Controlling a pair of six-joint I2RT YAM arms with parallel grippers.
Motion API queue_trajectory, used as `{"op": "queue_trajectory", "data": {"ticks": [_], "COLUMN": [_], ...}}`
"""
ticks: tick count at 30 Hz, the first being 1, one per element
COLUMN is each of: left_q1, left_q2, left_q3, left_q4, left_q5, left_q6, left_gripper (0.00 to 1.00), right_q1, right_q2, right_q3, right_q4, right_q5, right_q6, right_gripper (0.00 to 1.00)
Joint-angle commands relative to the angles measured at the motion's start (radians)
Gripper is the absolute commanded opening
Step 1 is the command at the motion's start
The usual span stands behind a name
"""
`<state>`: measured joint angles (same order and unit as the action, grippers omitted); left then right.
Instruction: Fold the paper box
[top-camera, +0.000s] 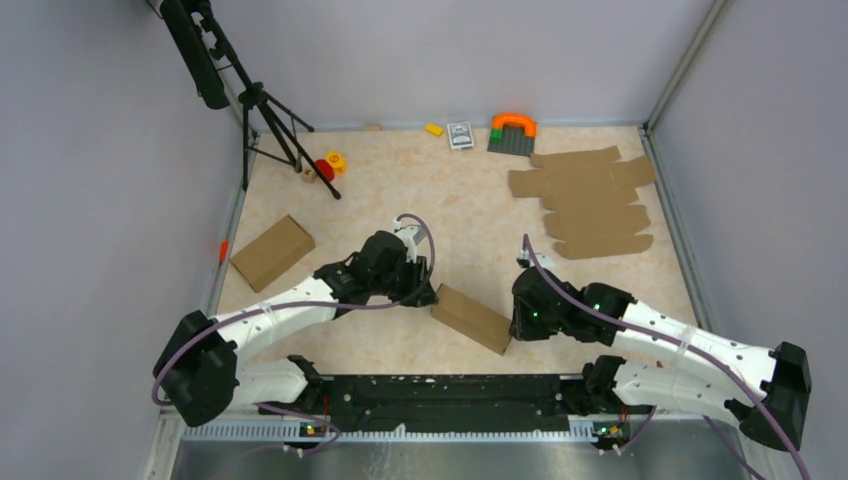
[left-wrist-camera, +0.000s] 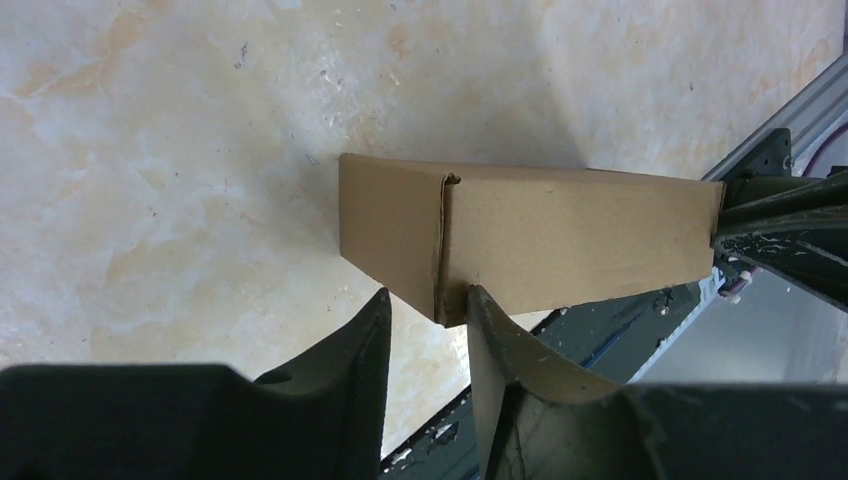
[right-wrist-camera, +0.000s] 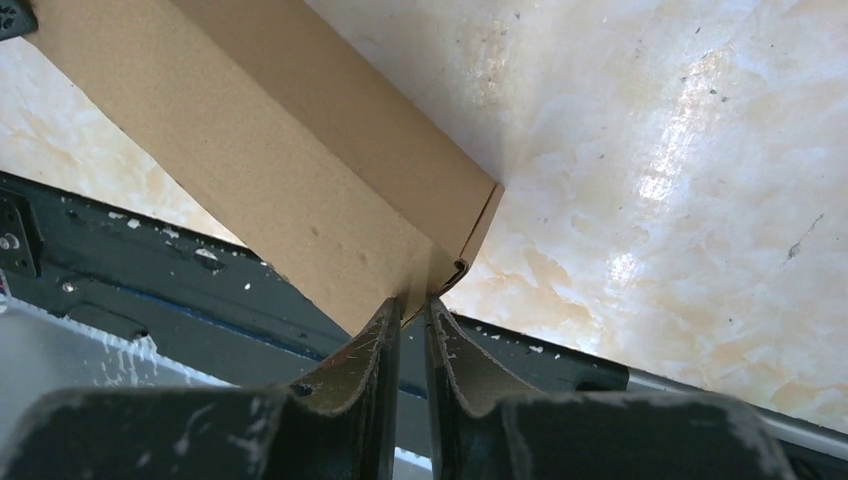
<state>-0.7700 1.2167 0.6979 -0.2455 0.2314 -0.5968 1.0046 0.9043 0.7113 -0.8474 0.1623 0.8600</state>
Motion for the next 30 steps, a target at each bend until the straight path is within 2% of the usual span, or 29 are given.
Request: {"op": "queue_trajectory", "data": {"ticks": [1, 8, 13, 16, 19, 22, 27, 30], "left_q1": [0.000, 0.008, 0.008, 0.008, 0.009, 0.009, 0.009, 0.009], "left_q2": [0.026, -0.026, 0.014, 0.028, 0.039, 0.045, 0.064, 0.070], "left_q3": [-0.024, 0.061, 0.120, 0.106, 0.085, 0.054, 0.010, -0.002], "left_q4": [-0.017, -0.067, -0.090, -0.068, -0.053, -0.031, -0.009, -0.010], "left_q5": [-0.017, -0.041, -0.055, -0.051, -0.048, -0.041, -0.036, -0.035], "left_q6": [0.009, 0.045, 0.058, 0.055, 0.049, 0.040, 0.029, 0.028], "left_gripper": [0.35, 0.41, 0.43, 0.43, 0.42, 0.41, 0.34, 0.33], "right_q1": [-0.009, -0.008, -0.009, -0.009, -0.009, -0.009, -0.009, -0.010], "right_q2": [0.012, -0.018, -0.067, -0.061, -0.055, -0.061, -0.098, -0.106], "right_q3": [-0.029, 0.005, 0.040, 0.068, 0.061, -0.002, -0.121, -0.134], "right_q4": [-0.027, -0.013, 0.012, -0.005, -0.020, -0.006, 0.039, 0.042], "right_q5": [0.002, 0.024, 0.031, 0.044, 0.048, 0.029, 0.003, 0.003], "right_q6": [0.000, 0.014, 0.025, 0.025, 0.030, 0.056, 0.101, 0.107], "right_gripper": [0.14, 0.16, 0.29, 0.33, 0.43, 0.43, 0.32, 0.30]}}
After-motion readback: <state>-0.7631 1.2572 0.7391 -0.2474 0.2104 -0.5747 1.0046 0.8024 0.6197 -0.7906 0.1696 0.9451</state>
